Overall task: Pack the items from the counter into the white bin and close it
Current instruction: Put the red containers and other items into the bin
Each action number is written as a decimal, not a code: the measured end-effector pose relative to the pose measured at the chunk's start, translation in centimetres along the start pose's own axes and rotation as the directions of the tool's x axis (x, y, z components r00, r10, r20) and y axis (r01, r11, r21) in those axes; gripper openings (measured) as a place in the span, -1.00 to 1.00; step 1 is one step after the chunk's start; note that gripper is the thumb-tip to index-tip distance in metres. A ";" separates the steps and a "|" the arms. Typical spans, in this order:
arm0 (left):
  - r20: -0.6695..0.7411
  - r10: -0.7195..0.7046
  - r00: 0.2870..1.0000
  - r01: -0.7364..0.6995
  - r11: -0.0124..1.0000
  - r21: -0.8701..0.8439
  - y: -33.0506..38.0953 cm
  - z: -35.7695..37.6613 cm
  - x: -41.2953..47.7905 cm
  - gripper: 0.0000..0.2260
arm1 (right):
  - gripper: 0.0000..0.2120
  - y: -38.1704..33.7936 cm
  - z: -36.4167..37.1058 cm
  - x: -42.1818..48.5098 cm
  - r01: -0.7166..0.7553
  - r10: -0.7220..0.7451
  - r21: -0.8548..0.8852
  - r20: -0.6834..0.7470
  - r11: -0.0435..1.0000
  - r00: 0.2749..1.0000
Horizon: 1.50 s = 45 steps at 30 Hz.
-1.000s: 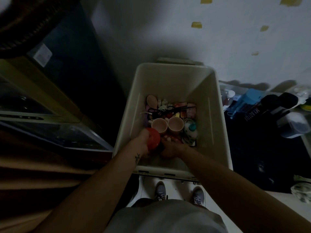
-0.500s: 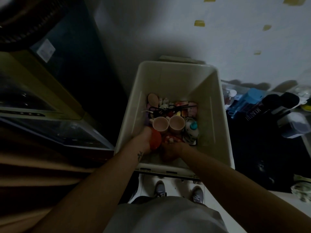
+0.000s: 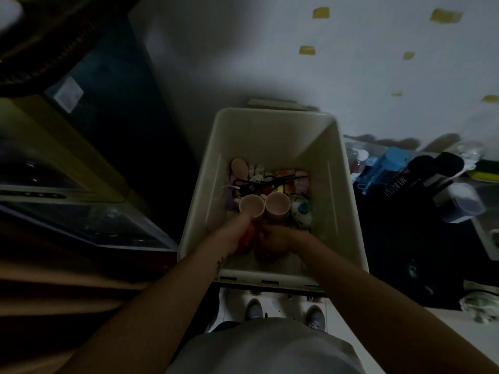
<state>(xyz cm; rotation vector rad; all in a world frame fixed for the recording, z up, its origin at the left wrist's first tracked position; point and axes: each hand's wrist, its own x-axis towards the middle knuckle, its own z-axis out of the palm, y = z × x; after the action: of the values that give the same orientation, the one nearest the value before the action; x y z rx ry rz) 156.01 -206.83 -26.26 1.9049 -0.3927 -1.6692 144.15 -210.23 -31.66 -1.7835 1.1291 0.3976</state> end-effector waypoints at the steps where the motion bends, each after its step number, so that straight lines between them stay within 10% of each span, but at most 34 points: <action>1: -0.005 0.038 0.999 -0.038 0.999 0.033 -0.2 -0.1 0.1 -0.71 | -0.70 -0.4 -0.3 -0.4 0.041 -0.040 0.045 -0.022 0.998 0.999; 10: 0.081 0.230 0.970 -0.231 0.973 0.011 0.7 1.2 -0.3 -0.88 | -0.79 0.1 -4.2 -7.0 0.264 -0.142 0.405 -0.306 0.876 0.941; 16: 0.114 0.413 0.904 -0.425 0.898 0.117 3.6 4.9 -0.9 -0.85 | -0.57 1.6 -6.9 -10.7 0.294 -0.070 0.437 -0.459 0.850 0.886; 29: 0.377 0.627 0.682 -0.686 0.727 0.031 6.9 17.8 -4.9 -0.83 | -0.71 11.6 -11.4 -19.5 0.454 0.149 0.541 -0.743 0.708 0.652; 45: 0.629 0.472 0.618 -0.705 0.686 0.178 2.0 36.8 -5.2 -0.71 | -0.70 28.1 -9.8 -25.1 0.370 0.462 0.696 -0.699 0.616 0.545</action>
<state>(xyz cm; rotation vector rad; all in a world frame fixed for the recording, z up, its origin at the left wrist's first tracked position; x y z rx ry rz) 119.55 -213.65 -23.00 1.2375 -1.5584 -1.6660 105.79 -208.79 -25.09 -1.0144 1.6571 -1.0122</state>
